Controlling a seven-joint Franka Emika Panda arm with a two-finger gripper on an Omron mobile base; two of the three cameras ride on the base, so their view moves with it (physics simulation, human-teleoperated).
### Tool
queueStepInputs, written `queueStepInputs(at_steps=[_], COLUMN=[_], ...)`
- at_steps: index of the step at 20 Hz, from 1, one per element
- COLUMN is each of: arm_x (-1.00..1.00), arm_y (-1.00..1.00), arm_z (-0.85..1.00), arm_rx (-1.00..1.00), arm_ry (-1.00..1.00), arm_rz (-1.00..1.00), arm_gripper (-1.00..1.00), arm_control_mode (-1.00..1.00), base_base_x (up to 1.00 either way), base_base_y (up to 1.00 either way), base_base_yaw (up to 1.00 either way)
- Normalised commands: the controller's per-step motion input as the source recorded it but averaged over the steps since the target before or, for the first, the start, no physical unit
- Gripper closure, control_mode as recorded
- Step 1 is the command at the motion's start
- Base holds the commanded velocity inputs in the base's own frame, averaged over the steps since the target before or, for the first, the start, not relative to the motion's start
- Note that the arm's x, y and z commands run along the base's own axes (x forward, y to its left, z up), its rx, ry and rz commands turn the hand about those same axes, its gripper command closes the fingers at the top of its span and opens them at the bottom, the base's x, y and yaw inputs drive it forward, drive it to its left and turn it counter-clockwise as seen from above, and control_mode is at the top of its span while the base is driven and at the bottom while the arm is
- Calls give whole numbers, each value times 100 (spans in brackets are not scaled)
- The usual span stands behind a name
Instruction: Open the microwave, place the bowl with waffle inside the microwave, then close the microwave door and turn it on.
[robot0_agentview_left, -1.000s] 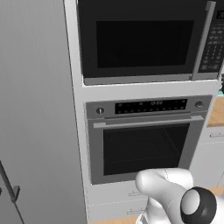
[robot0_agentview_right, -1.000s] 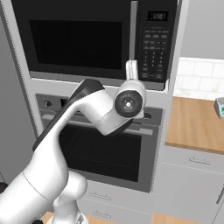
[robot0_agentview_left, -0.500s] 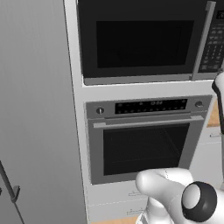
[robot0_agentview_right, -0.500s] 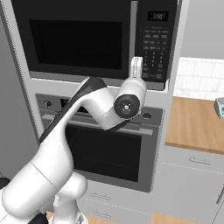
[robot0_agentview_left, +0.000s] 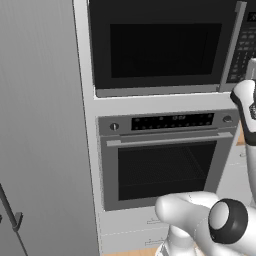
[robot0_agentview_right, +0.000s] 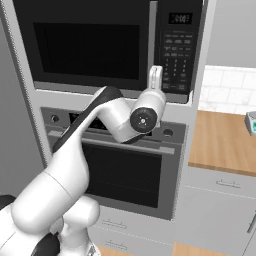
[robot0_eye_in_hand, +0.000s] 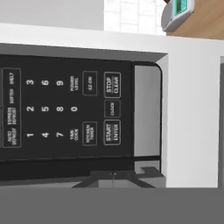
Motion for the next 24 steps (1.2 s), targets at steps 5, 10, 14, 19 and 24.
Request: queueStepInputs(at_steps=[5, 10, 14, 19, 24], arm_x=[30, 37, 35, 18, 4], arm_y=[-25, -10, 0, -5, -6], arm_z=[0, 0, -2, -21, -18], arm_rx=[0, 0, 0, 0, 0], arm_ry=[0, 0, 0, 1, 0], arm_rz=[1, 0, 0, 1, 0], arm_gripper=[100, 100, 100, 100, 100], arm_control_mode=[-100, -100, -100, -100, -100], base_base_x=[0, 0, 0, 0, 0], base_base_y=[0, 0, 0, 0, 0], base_base_yaw=[0, 0, 0, 0, 0])
